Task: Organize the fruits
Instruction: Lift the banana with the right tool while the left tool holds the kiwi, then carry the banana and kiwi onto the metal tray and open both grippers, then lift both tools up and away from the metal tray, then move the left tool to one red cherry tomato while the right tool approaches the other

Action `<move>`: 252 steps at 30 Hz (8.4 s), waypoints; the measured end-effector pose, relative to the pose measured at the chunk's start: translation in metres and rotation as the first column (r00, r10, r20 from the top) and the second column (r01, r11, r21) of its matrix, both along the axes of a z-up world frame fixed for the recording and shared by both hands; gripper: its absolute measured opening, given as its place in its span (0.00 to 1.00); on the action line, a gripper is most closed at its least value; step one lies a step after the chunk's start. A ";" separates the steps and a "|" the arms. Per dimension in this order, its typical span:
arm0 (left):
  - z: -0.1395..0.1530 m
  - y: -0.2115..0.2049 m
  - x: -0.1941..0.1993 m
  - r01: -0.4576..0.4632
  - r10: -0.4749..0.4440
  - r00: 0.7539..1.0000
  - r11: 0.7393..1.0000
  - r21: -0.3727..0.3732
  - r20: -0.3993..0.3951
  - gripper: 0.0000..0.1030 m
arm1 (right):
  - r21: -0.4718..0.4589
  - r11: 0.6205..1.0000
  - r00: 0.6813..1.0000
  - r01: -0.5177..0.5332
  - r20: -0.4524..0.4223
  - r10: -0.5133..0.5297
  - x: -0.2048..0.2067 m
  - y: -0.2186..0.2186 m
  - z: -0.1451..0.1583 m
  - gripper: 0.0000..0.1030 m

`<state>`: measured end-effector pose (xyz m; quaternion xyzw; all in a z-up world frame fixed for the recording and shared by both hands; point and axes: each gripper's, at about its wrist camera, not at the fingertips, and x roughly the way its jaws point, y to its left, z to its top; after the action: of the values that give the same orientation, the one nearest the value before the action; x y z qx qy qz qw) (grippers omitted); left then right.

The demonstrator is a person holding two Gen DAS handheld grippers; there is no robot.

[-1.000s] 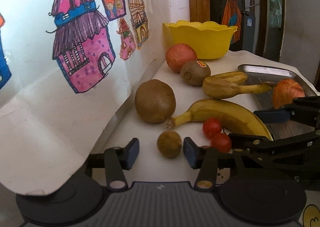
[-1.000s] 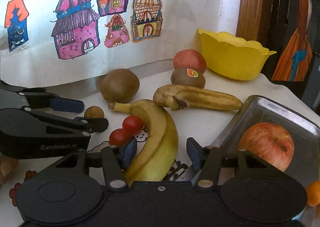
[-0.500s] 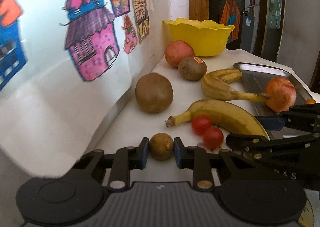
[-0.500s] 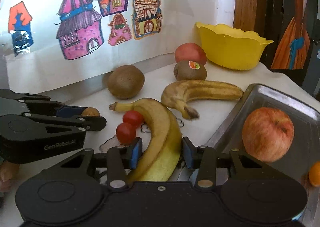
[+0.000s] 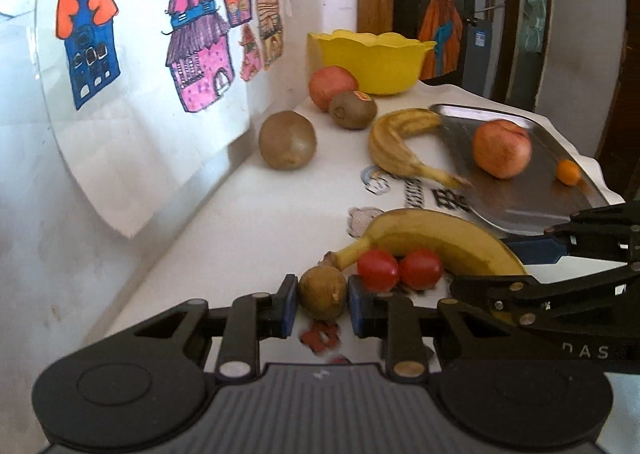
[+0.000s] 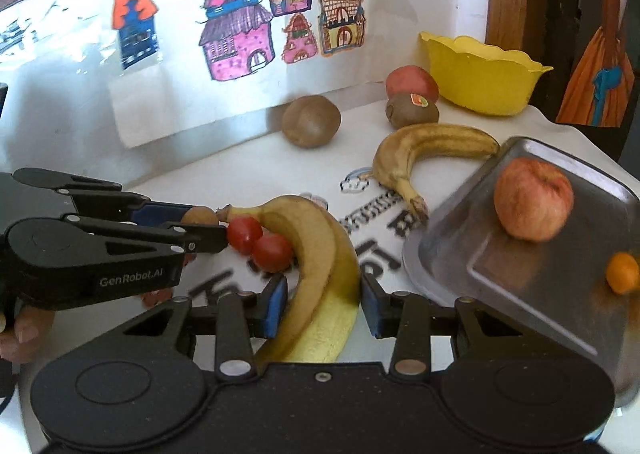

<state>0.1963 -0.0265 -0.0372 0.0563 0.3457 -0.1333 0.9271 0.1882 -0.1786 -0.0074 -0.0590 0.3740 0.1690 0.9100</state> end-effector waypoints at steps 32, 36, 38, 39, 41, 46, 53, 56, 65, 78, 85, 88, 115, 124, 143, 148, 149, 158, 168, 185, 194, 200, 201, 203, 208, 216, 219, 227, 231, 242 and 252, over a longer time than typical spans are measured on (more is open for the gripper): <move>-0.011 -0.031 -0.065 -0.038 0.041 0.993 0.999 -0.025 0.114 0.29 | 0.021 0.987 0.985 0.159 0.071 -0.160 -0.062 -0.024 -0.008 0.64; -0.011 -0.031 -0.065 -0.042 0.044 0.992 0.999 -0.025 0.115 0.31 | 0.015 0.986 0.983 0.168 0.072 -0.168 -0.060 -0.024 -0.009 0.66; -0.011 -0.031 -0.065 -0.048 0.050 0.992 0.999 -0.024 0.114 0.35 | 0.015 0.986 0.983 0.168 0.072 -0.168 -0.060 -0.024 -0.009 0.65; -0.011 -0.031 -0.065 -0.049 0.052 0.992 0.999 -0.024 0.114 0.35 | 0.017 0.986 0.983 0.168 0.072 -0.169 -0.060 -0.024 -0.009 0.65; -0.011 -0.030 -0.065 -0.054 0.057 0.992 0.998 -0.023 0.113 0.40 | 0.020 0.985 0.983 0.169 0.072 -0.170 -0.060 -0.024 -0.009 0.64; -0.011 -0.031 -0.067 -0.057 0.059 0.992 0.998 -0.019 0.113 0.43 | 0.030 0.988 0.985 0.152 0.075 -0.154 -0.061 -0.024 -0.008 0.56; -0.011 -0.031 -0.067 -0.058 0.059 0.991 0.998 -0.017 0.116 0.42 | 0.041 0.989 0.986 0.145 0.075 -0.148 -0.062 -0.024 -0.008 0.52; -0.011 -0.031 -0.067 -0.060 0.061 0.991 0.998 -0.014 0.118 0.42 | 0.042 0.988 0.986 0.146 0.074 -0.149 -0.062 -0.024 -0.008 0.52; -0.010 -0.035 -0.070 -0.059 0.060 0.992 0.998 -0.010 0.110 0.28 | 0.063 0.989 0.988 0.133 0.072 -0.137 -0.062 -0.022 -0.007 0.37; 0.000 -0.036 -0.068 -0.094 0.096 0.990 0.995 -0.026 0.107 0.28 | 0.133 0.970 0.973 0.204 0.080 -0.216 -0.067 -0.043 -0.005 0.36; 0.017 -0.045 -0.057 -0.072 0.076 0.991 0.996 -0.044 0.106 0.28 | 0.210 0.948 0.960 0.240 0.091 -0.263 -0.072 -0.064 0.001 0.36; 0.024 -0.053 -0.049 -0.057 0.061 0.993 0.997 -0.051 0.098 0.28 | 0.235 0.937 0.952 0.257 0.104 -0.287 -0.075 -0.074 0.006 0.36; 0.034 -0.152 0.050 0.058 -0.051 0.995 0.995 -0.076 0.085 0.28 | 0.445 0.801 0.840 0.400 0.171 -0.515 -0.035 -0.208 0.020 0.35; 0.012 -0.167 0.069 0.081 -0.080 0.996 0.996 -0.030 0.042 0.28 | 0.434 0.804 0.851 0.407 0.139 -0.507 0.015 -0.219 0.011 0.35; 0.000 -0.176 0.079 0.098 -0.098 0.995 0.995 0.002 0.019 0.31 | 0.369 0.836 0.869 0.407 0.125 -0.478 0.049 -0.208 0.004 0.44; 0.008 -0.171 0.073 0.085 -0.084 0.995 0.996 -0.013 0.049 0.58 | 0.353 0.846 0.865 0.399 0.162 -0.476 0.042 -0.204 0.011 0.55; 0.011 -0.169 0.072 0.081 -0.080 0.995 0.997 -0.017 0.054 0.59 | 0.356 0.844 0.862 0.401 0.164 -0.479 0.039 -0.204 0.013 0.58; 0.041 -0.149 0.045 0.050 -0.042 0.990 0.997 -0.059 0.133 0.86 | 0.360 0.838 0.836 0.409 0.219 -0.502 0.003 -0.202 0.038 0.82; 0.077 -0.110 0.001 0.000 0.022 0.970 0.996 -0.091 0.242 1.00 | 0.357 0.846 0.816 0.397 0.285 -0.503 -0.053 -0.182 0.073 0.99; 0.080 -0.023 -0.074 -0.084 0.121 0.956 0.986 -0.145 0.266 1.00 | 0.233 0.889 0.835 0.394 0.315 -0.452 -0.143 -0.109 0.084 0.99; 0.050 0.018 -0.095 -0.146 0.173 0.963 0.979 -0.140 0.208 1.00 | 0.187 0.908 0.880 0.376 0.235 -0.413 -0.162 -0.077 0.063 0.99; 0.032 0.034 -0.105 -0.170 0.188 0.967 0.979 -0.113 0.172 1.00 | 0.140 0.920 0.911 0.366 0.148 -0.385 -0.160 -0.060 0.040 0.99; 0.029 0.036 -0.106 -0.170 0.186 0.968 0.980 -0.108 0.169 1.00 | 0.136 0.921 0.915 0.364 0.134 -0.382 -0.159 -0.057 0.036 0.99; 0.025 0.038 -0.108 -0.168 0.183 0.969 0.981 -0.096 0.166 1.00 | 0.122 0.925 0.921 0.361 0.110 -0.374 -0.157 -0.051 0.030 0.99; 0.015 0.042 -0.110 -0.164 0.175 0.976 0.982 -0.093 0.132 1.00 | 0.099 0.931 0.931 0.352 0.070 -0.359 -0.153 -0.041 0.018 0.99; 0.012 0.042 -0.103 -0.156 0.167 0.979 0.983 -0.094 0.120 1.00 | 0.094 0.937 0.938 0.335 0.056 -0.341 -0.146 -0.035 0.015 0.99; 0.012 0.040 -0.099 -0.151 0.161 0.980 0.984 -0.091 0.116 1.00 | 0.093 0.940 0.941 0.329 0.050 -0.335 -0.142 -0.034 0.013 0.99; 0.010 0.034 -0.090 -0.136 0.144 0.984 0.987 -0.079 0.104 1.00 | 0.103 0.942 0.946 0.319 0.028 -0.324 -0.131 -0.034 0.009 0.99; 0.012 0.029 -0.084 -0.129 0.135 0.985 0.989 -0.069 0.107 1.00 | 0.098 0.950 0.952 0.297 0.041 -0.302 -0.121 -0.032 0.010 0.99; 0.021 0.003 -0.072 -0.091 0.097 0.988 0.994 -0.056 0.121 1.00 | -0.012 0.981 0.977 0.193 0.094 -0.191 -0.097 -0.018 0.009 0.99; 0.020 -0.016 -0.060 -0.064 0.069 0.991 0.997 -0.045 0.117 1.00 | -0.023 0.991 0.988 0.135 0.079 -0.133 -0.081 -0.012 0.000 0.99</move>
<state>0.1363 -0.0426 -0.0168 0.0336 0.2892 -0.1057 0.9508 0.1067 -0.1903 -0.0073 -0.0530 0.3439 0.0997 0.9322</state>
